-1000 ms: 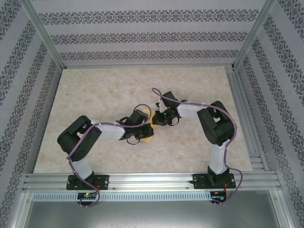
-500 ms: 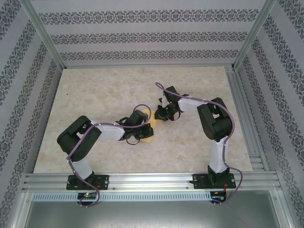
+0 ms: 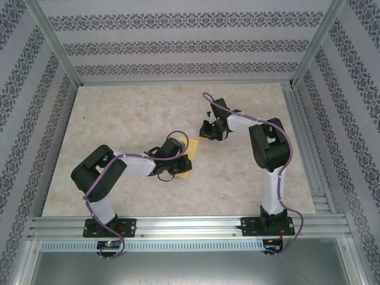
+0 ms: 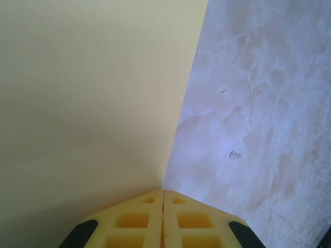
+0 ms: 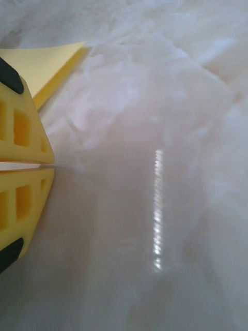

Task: Fold a paper plane with a square sheet of paper (pick it up from the middle)
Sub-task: First fold in half a square sheet of paper at the center of the table.

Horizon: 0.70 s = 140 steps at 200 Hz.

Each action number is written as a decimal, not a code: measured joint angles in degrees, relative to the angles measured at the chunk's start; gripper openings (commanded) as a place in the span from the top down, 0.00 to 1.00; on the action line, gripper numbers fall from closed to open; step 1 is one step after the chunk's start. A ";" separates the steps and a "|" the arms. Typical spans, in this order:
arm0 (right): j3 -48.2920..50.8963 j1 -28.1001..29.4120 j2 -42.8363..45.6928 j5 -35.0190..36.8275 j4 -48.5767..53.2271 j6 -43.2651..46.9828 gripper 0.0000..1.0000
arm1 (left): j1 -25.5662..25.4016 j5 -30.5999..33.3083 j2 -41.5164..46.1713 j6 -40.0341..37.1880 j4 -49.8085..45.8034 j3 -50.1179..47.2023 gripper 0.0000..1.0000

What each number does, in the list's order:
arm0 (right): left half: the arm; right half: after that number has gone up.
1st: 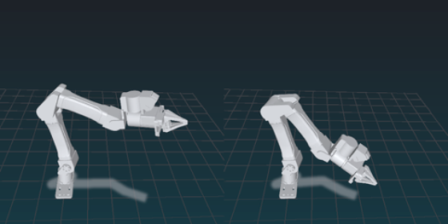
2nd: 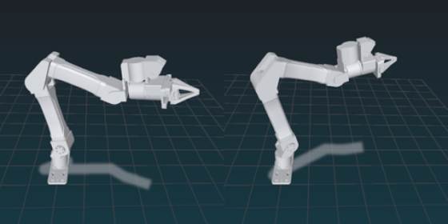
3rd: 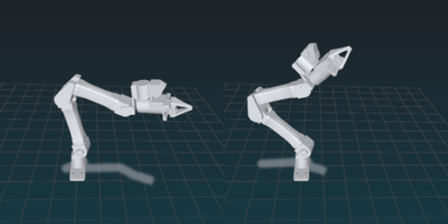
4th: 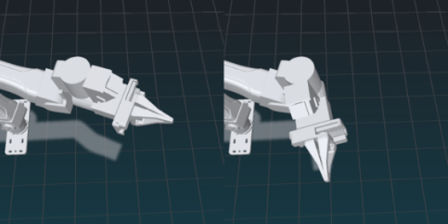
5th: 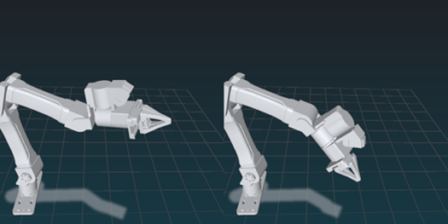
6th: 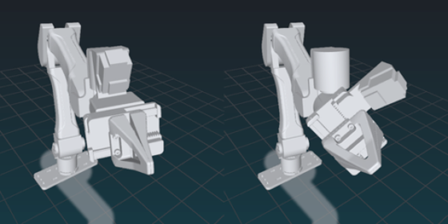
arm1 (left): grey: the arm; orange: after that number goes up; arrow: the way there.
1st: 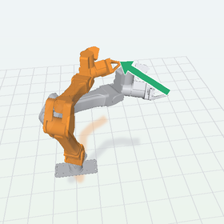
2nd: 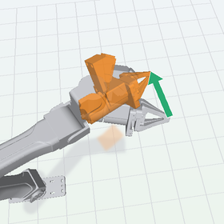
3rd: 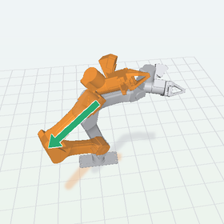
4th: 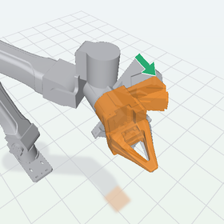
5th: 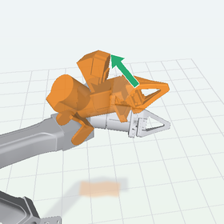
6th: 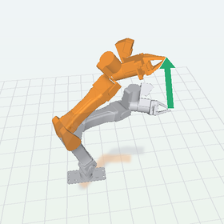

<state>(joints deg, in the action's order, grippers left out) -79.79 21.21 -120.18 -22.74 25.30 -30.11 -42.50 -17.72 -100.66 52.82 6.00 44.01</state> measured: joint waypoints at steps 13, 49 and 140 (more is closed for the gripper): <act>0.44 0.00 0.55 1.40 -0.66 -0.13 0.85 | -0.02 -0.22 0.28 0.00 -0.68 0.04 0.84; 9.42 0.44 10.25 3.21 -2.62 -0.81 0.76 | -0.02 -0.13 3.56 -1.09 -6.95 1.42 0.62; 8.83 12.55 12.04 5.46 -0.55 -1.84 0.68 | 8.41 5.84 18.38 -2.82 -19.54 -2.16 0.29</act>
<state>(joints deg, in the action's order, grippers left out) -70.96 33.76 -108.14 -17.28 24.75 -31.94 -34.09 -11.88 -82.28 50.00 -13.54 41.85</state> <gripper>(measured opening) 0.312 0.694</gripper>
